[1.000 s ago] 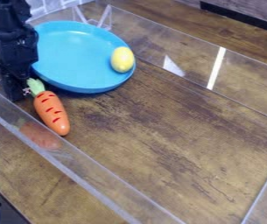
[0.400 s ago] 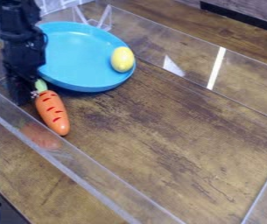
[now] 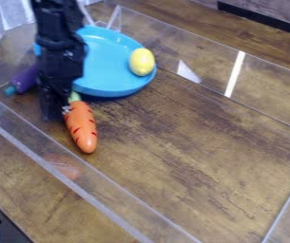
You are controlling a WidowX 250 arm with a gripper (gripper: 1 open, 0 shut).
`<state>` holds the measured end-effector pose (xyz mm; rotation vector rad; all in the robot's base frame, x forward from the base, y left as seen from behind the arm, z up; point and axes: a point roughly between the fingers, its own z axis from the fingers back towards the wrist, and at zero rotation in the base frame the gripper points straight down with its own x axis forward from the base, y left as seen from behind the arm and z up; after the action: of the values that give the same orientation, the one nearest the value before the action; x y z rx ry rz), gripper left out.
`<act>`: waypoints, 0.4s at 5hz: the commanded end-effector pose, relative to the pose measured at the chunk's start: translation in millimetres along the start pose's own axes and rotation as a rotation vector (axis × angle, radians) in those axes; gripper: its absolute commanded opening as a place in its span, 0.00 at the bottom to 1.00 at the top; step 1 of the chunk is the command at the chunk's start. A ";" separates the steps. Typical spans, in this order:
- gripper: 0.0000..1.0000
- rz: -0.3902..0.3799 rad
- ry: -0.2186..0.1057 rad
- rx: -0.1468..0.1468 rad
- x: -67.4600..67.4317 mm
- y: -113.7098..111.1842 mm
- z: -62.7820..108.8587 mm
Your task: Remove the purple eggplant from the blue tray and put it on the table
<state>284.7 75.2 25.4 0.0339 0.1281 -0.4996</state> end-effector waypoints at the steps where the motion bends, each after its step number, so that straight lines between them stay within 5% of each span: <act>1: 0.00 -0.114 -0.062 0.076 39.8 -4.9 19.5; 2: 0.00 -0.154 -0.056 0.096 51.1 -6.0 24.4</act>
<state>318.0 51.2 28.0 0.0830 0.1033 -0.6259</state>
